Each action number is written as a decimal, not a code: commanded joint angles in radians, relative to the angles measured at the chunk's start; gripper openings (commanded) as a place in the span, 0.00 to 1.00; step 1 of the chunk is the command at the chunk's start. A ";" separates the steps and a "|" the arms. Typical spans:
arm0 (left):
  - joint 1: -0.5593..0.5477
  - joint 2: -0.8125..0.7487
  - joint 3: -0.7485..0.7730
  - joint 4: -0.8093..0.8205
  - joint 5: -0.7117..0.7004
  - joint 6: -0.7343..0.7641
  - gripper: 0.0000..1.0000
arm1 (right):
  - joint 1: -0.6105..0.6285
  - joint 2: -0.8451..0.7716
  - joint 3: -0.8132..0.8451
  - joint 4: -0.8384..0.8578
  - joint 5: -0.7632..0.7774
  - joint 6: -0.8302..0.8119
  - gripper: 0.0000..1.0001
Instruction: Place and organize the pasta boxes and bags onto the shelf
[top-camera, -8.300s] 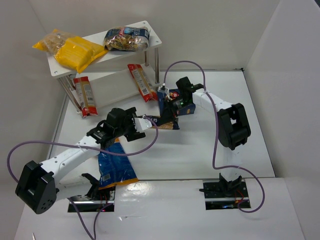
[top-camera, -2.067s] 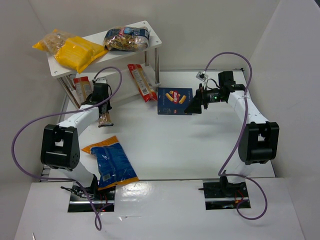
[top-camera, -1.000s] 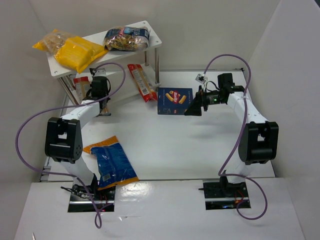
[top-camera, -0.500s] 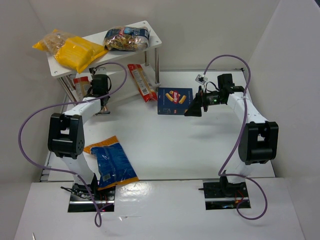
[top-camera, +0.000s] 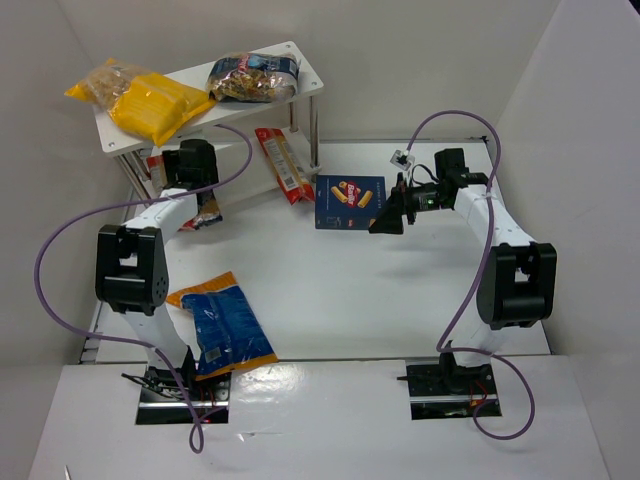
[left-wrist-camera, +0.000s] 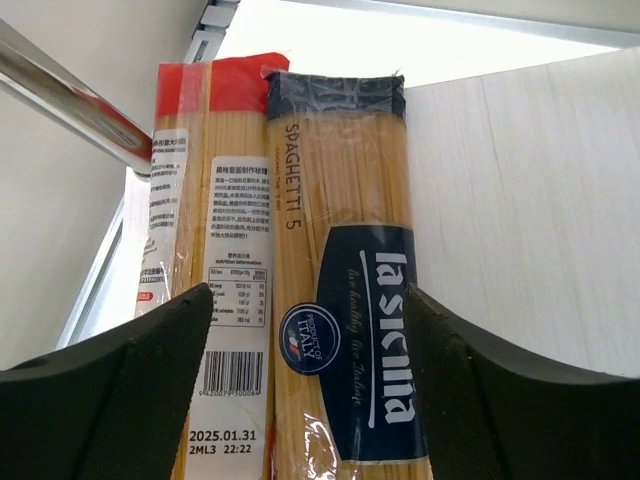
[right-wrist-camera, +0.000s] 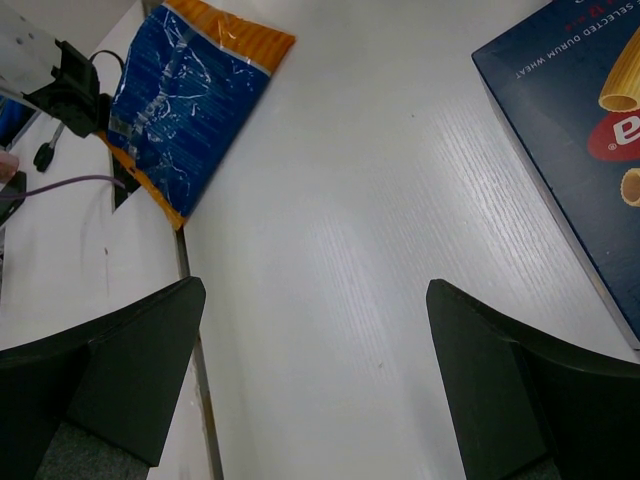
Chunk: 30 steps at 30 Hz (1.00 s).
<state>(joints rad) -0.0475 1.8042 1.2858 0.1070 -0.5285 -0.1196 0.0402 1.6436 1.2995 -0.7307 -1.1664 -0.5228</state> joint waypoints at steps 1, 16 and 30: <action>0.008 -0.002 0.050 0.099 -0.025 -0.005 0.85 | -0.006 -0.036 -0.005 -0.003 -0.021 -0.023 1.00; -0.114 -0.248 -0.147 -0.202 0.109 0.056 0.99 | 0.003 -0.220 -0.037 0.022 0.083 0.064 1.00; -0.308 -0.632 -0.258 -0.682 0.492 0.218 0.99 | 0.003 -0.433 -0.129 0.042 0.435 0.199 1.00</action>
<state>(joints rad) -0.3496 1.2690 1.0325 -0.4484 -0.1688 0.0639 0.0414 1.2678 1.1934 -0.7208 -0.8940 -0.3878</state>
